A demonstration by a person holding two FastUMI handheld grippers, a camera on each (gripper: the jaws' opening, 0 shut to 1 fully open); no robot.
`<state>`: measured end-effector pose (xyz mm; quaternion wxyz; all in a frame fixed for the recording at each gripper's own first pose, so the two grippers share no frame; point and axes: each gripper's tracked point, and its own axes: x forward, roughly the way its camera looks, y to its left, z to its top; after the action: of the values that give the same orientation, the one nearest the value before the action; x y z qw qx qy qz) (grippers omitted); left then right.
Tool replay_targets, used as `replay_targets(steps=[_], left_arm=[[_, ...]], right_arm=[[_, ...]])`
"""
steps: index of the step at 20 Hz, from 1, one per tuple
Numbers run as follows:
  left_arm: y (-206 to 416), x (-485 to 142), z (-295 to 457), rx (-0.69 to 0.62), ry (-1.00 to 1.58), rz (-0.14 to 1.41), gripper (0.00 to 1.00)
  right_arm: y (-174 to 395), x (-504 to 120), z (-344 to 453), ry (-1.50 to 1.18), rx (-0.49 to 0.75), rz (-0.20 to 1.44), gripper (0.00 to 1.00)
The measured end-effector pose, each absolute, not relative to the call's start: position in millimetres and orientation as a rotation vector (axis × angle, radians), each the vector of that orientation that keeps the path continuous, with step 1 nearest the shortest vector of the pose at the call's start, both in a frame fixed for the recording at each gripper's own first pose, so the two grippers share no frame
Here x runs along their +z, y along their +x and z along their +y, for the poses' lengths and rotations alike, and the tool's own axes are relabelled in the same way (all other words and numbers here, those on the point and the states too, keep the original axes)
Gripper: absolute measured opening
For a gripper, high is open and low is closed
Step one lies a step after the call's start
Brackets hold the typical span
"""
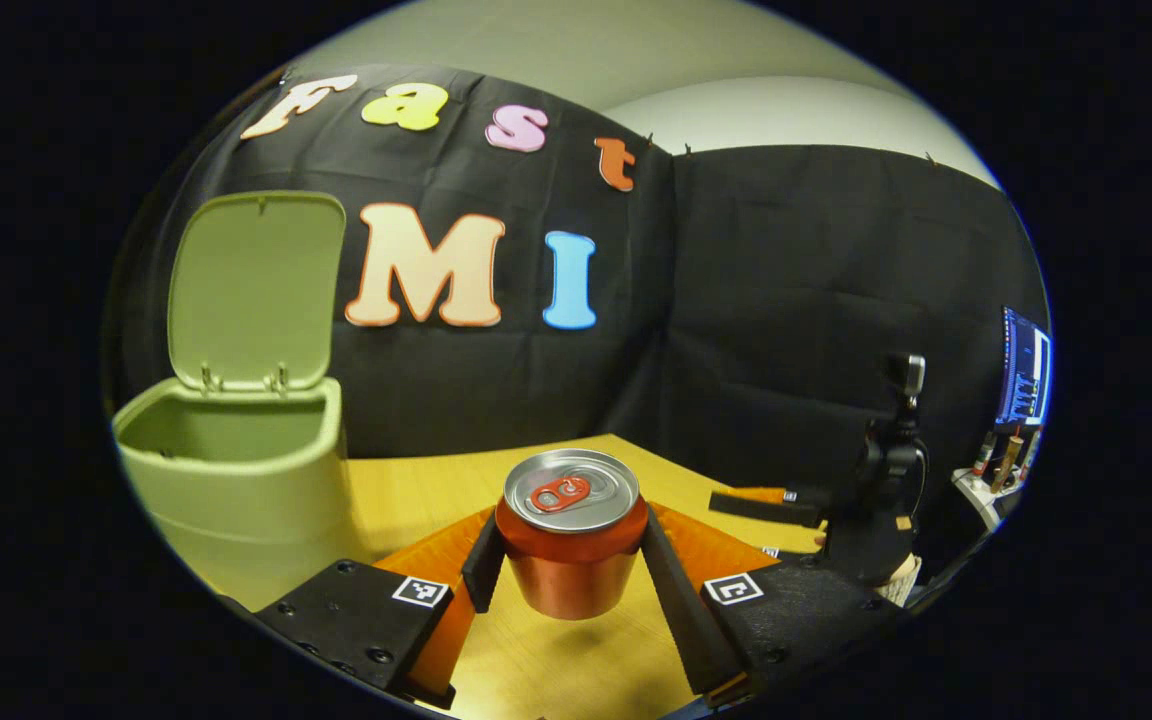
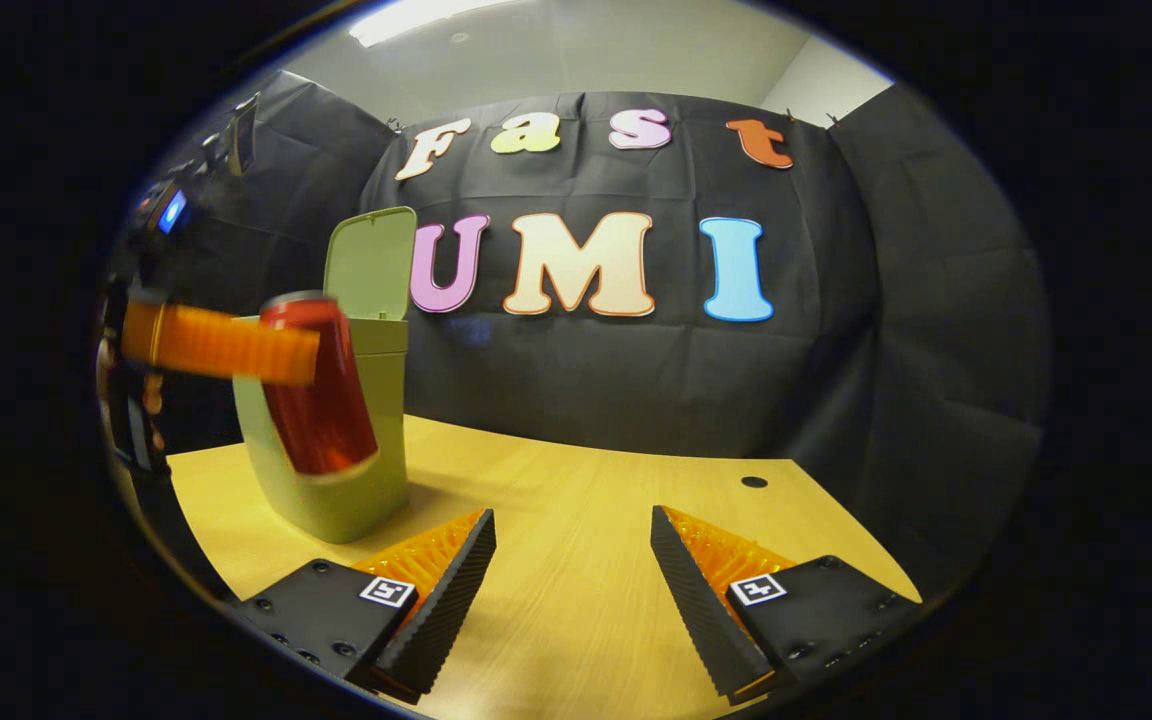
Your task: Press the lid of the desktop garbage bin to open it, pick up the crumpled paper on the desktop and throw it into the bin, then pick up the pop can on the desktop and drop it into the bin, and finally close the garbage bin lid.
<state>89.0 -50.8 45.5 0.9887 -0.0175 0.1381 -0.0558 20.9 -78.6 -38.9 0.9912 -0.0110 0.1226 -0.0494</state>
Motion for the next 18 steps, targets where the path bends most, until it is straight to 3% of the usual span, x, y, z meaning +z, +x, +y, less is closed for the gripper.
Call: replay_targets(steps=[9,18], left_arm=[[98,168,51,0.115,0.042,0.066,0.77],[99,155,141,0.322,0.066,0.119,0.77]], right_arm=[[25,-45,-63,-0.015,-0.051,0.26,0.98],[26,-47,-69,-0.012,-0.061,0.259,0.98]])
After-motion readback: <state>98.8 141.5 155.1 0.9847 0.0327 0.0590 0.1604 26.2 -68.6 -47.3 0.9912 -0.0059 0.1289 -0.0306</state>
